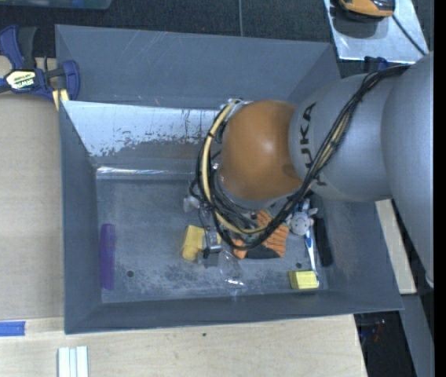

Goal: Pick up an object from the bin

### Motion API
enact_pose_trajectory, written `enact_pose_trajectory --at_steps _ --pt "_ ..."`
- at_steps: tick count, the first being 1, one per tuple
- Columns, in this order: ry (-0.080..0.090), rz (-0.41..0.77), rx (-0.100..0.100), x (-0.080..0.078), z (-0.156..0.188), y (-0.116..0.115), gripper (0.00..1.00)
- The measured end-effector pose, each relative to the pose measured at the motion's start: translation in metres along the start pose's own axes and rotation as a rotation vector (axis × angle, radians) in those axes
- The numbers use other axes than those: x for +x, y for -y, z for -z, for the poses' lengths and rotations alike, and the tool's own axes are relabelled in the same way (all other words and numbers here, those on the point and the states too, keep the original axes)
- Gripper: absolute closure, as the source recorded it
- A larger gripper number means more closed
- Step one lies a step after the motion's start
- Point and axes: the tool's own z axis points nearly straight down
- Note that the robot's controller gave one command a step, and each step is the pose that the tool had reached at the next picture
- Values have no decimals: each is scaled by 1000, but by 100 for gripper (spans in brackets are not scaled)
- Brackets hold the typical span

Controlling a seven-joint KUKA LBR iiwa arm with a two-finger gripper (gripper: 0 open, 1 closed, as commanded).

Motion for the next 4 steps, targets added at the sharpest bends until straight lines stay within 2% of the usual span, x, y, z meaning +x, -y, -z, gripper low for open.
enact_pose_trajectory --at_steps 1,2,3,4 --pt "-3 10 1 -2 -23 5 0" --pt "10 -10 0 -11 -27 29 0" --pt "4 7 -2 -7 -27 11 100" --pt "4 7 -3 -7 -27 11 100"
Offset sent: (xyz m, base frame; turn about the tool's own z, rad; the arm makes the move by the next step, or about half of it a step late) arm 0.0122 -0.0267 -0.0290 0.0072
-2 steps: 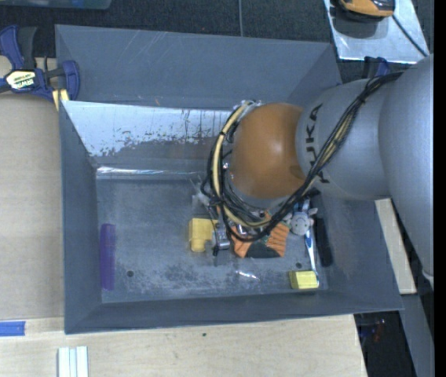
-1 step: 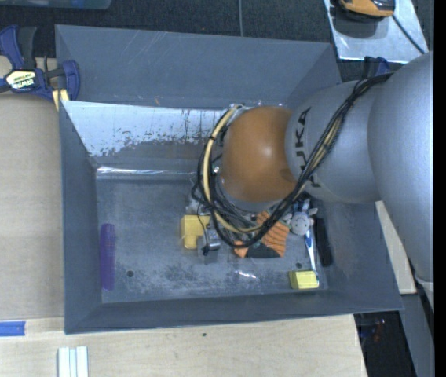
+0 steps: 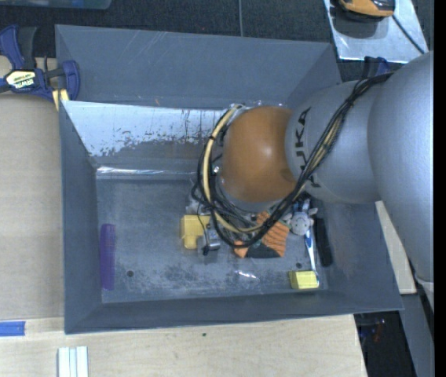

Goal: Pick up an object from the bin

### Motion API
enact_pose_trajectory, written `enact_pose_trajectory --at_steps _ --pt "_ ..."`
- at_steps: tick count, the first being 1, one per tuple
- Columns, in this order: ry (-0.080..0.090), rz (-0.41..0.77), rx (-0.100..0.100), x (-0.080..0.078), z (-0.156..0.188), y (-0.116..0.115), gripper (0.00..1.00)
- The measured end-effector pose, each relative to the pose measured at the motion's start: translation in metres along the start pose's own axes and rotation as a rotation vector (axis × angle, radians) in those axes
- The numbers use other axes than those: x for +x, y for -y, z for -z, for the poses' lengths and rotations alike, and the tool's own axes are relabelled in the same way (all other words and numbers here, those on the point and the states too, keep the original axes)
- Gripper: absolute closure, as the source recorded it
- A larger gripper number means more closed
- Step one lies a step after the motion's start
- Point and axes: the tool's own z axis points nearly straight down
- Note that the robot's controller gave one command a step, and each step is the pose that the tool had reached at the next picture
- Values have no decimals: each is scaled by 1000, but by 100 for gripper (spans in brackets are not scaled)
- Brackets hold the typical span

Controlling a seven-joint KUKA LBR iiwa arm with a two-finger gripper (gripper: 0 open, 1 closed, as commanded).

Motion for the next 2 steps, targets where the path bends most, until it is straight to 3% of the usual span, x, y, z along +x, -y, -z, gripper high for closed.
enact_pose_trajectory --at_steps 1,2 --pt "1 0 0 0 13 0 100" --pt "-7 0 1 2 49 0 100"
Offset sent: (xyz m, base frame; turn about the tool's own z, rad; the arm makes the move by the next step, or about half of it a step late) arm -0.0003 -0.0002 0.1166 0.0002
